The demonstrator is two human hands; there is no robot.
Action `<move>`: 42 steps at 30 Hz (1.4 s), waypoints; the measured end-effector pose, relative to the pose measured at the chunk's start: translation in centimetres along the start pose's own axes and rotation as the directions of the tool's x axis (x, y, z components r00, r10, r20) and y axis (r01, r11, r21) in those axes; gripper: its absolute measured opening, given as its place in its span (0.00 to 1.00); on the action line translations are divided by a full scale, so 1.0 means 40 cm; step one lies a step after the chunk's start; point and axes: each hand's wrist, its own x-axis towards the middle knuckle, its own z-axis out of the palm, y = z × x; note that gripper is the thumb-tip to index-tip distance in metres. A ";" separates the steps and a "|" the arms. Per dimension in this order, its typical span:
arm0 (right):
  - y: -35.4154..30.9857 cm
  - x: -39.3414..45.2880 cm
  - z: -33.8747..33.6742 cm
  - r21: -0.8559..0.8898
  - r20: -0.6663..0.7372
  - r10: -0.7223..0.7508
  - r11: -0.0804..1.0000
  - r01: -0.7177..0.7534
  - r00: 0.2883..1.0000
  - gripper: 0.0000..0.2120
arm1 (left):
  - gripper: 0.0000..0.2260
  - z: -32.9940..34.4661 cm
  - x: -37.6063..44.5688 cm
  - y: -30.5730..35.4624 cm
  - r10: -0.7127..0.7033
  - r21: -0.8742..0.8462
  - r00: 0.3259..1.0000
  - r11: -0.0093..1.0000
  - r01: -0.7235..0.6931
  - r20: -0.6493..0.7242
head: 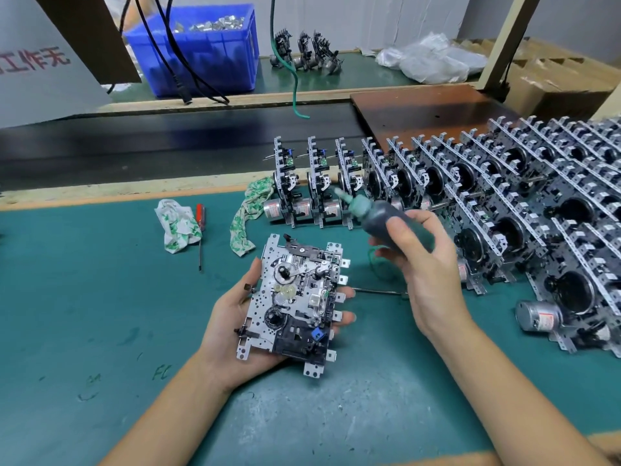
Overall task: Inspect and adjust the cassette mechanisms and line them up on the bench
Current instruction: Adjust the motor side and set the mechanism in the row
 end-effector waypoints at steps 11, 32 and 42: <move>0.065 0.002 -0.008 -0.600 0.148 0.014 0.796 0.079 0.989 0.17 | 0.28 0.006 0.001 0.003 0.054 0.034 0.998 0.998 -0.053 -0.038; 0.065 -0.096 0.058 -0.500 0.334 -0.429 0.674 0.544 0.839 0.10 | 0.29 -0.009 0.005 0.010 0.205 -0.031 0.967 0.977 -0.212 -0.154; 0.065 -0.099 0.058 -0.508 0.314 -0.408 0.690 0.515 0.857 0.10 | 0.26 -0.007 -0.002 0.010 0.263 0.004 0.945 0.964 -0.267 -0.195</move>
